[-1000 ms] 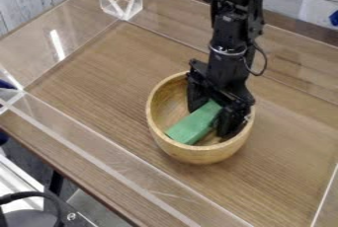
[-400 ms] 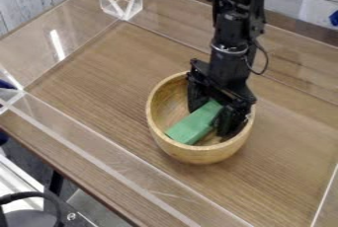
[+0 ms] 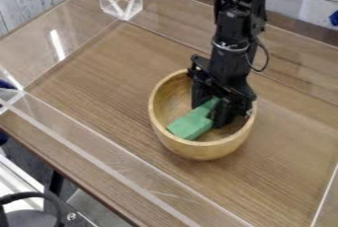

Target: Remove the green block from inside the brown bowl and put it on the table

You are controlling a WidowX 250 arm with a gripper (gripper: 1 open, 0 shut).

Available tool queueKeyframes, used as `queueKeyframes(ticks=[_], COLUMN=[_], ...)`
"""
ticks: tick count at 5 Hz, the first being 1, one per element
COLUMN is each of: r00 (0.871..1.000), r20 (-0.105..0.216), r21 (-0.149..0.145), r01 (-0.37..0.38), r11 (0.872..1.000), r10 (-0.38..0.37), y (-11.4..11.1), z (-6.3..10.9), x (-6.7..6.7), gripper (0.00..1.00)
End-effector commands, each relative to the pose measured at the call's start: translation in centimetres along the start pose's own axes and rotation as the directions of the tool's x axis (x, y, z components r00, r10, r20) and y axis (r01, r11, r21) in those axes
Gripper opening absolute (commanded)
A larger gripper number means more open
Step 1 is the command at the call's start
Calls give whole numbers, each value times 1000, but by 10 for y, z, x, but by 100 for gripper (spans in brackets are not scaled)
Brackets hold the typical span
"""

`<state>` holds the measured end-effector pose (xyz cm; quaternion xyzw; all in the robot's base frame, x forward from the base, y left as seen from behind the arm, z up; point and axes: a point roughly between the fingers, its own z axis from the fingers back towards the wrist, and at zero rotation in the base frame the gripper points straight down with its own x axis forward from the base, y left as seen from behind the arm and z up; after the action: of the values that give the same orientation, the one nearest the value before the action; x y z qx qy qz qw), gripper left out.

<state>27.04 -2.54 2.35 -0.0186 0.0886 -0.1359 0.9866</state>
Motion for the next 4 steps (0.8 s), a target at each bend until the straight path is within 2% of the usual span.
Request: queueKeyframes(ticks=[1,3,4], r00=[999,996,992], r20=[42,91,128], r21=[12,30,45], r01=[4,-4,-10], r11=[1000,1000,999], r10=[-5,2,4], y=[3,1,0], z=[10,35,54], x=[2,0,-1], gripper=[0,0,0])
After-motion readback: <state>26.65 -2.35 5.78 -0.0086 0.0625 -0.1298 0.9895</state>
